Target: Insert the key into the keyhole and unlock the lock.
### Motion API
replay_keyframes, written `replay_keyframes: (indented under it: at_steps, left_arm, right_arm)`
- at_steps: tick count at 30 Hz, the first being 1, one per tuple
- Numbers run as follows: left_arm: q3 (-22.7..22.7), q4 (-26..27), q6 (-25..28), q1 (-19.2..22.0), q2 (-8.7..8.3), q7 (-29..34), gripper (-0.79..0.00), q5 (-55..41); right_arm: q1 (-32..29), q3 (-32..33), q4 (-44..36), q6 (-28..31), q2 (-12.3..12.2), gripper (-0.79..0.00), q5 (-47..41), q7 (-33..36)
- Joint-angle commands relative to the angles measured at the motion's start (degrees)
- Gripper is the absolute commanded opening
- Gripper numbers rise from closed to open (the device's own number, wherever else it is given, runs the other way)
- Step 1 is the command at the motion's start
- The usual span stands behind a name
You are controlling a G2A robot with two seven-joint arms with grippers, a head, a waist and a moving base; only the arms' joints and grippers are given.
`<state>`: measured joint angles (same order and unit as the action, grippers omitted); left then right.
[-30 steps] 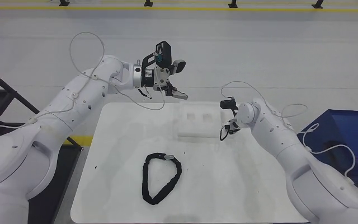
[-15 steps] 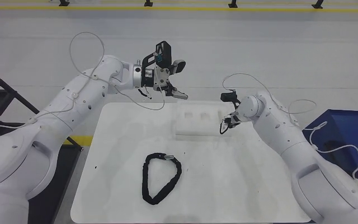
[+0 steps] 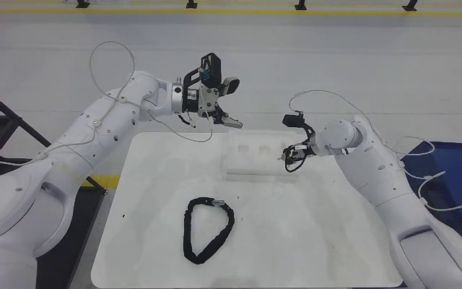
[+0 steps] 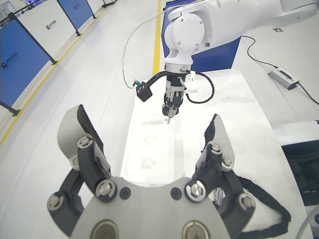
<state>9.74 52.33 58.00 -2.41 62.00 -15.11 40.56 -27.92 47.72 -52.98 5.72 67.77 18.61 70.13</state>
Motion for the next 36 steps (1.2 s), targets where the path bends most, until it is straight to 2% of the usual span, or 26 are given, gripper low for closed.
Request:
replay_keyframes:
  at_steps: [1,7,17,25,28,36]
  left_arm:
    - [0.00,0.00,0.00,0.00,0.00,0.00,0.000,0.00]
    - [0.00,0.00,0.00,0.00,0.00,0.00,0.000,0.00]
    - [0.00,0.00,0.00,0.00,0.00,0.00,0.000,0.00]
    - [0.00,0.00,0.00,0.00,0.00,0.00,0.000,0.00]
    - [0.00,0.00,0.00,0.00,0.00,0.00,0.000,0.00]
    - [0.00,0.00,0.00,0.00,0.00,0.00,0.000,0.00]
  right_arm:
    - [-1.80,2.77,-4.07,-0.40,-1.20,-0.785,-0.86,0.96]
    - [-9.47,12.32,-17.06,-0.91,-4.54,-0.785,-5.87,1.66]
    - [-21.93,25.81,-30.96,2.44,-7.86,-0.785,-17.79,1.78]
    - [-27.23,31.23,-33.42,4.97,-8.67,-0.785,-28.21,-0.34]
    - [-28.41,32.40,-33.16,5.54,-8.85,-0.785,-29.52,-2.30]
    - [-28.55,32.48,-33.15,5.52,-8.87,-0.785,-29.57,-2.46]
